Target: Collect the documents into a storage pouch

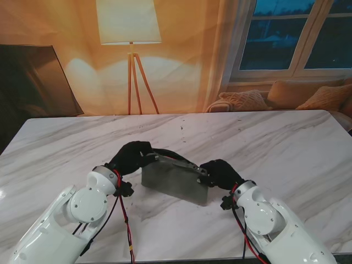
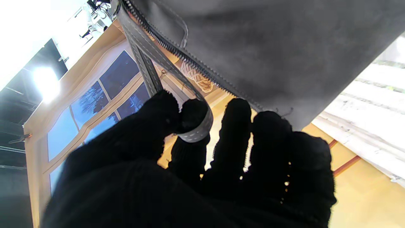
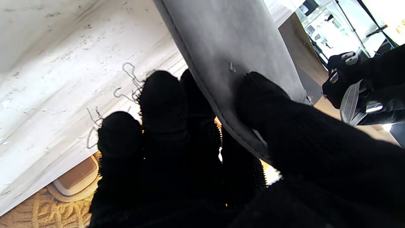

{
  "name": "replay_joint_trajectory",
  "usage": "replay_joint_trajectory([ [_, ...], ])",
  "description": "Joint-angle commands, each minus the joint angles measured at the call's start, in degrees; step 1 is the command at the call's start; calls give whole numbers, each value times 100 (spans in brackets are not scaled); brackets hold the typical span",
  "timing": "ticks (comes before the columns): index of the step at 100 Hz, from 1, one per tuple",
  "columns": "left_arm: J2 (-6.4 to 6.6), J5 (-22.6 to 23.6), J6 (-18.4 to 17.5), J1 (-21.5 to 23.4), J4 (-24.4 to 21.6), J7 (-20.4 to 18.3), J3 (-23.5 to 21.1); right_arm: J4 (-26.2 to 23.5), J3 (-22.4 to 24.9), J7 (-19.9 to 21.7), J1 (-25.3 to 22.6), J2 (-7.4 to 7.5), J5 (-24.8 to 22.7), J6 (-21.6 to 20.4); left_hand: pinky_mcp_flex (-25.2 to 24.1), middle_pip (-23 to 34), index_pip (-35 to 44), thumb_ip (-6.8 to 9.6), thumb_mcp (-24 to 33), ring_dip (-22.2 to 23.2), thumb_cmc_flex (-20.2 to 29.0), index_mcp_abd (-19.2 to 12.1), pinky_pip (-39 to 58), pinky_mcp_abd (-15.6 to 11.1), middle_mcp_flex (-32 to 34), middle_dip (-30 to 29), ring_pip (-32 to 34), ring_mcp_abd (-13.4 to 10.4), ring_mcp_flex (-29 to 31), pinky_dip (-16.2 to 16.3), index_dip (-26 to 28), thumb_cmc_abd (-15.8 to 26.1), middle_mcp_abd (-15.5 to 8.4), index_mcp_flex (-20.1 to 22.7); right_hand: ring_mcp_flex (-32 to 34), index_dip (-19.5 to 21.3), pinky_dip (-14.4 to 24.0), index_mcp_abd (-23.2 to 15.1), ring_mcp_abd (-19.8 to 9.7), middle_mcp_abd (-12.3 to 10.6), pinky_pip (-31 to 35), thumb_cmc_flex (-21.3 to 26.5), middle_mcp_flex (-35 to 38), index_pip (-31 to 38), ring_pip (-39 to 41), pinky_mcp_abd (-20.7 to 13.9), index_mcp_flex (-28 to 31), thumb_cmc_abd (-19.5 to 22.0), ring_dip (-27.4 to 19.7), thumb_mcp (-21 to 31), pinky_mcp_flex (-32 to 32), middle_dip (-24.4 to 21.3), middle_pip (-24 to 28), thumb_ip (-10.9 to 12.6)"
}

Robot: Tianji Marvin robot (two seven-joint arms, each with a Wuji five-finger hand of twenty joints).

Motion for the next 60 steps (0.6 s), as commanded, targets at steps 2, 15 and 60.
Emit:
replay_joint_trajectory([
  [2, -15, -15, -26, -143, 1, -34, -4, -43, 40, 129, -56, 43, 20, -63, -64, -64, 84, 26, -152, -36, 110, -84, 45, -388, -102, -115, -20, 446, -7, 17, -44, 196, -51, -90, 92, 394, -66, -665, -225, 4, 24, 577, 211, 853, -125, 8, 1034, 201, -42, 810, -47, -32, -25, 409],
  [15, -34, -66, 3, -298, 59, -20, 26, -71, 86, 218, -93, 70, 25, -216, -111, -81, 75, 15, -221, -39, 151, -95, 23, -398, -144, -128, -52, 440, -54, -3, -52, 221, -68, -124, 61, 463, -97, -712, -212, -55, -46, 587, 250, 845, -247, 25, 1138, 118, -150, 868, -73, -15, -89, 401],
  [60, -23, -169, 388, -569, 323, -233, 37, -82, 168, 450, -149, 138, 13, -459, -150, -94, 66, 34, -283, -34, 196, -89, 8, -395, -165, -146, -81, 459, -84, -26, -73, 217, -47, -128, 52, 754, -158, -757, -176, -168, -170, 599, 368, 841, -386, 61, 1432, -122, -362, 1114, -86, 57, -242, 364],
])
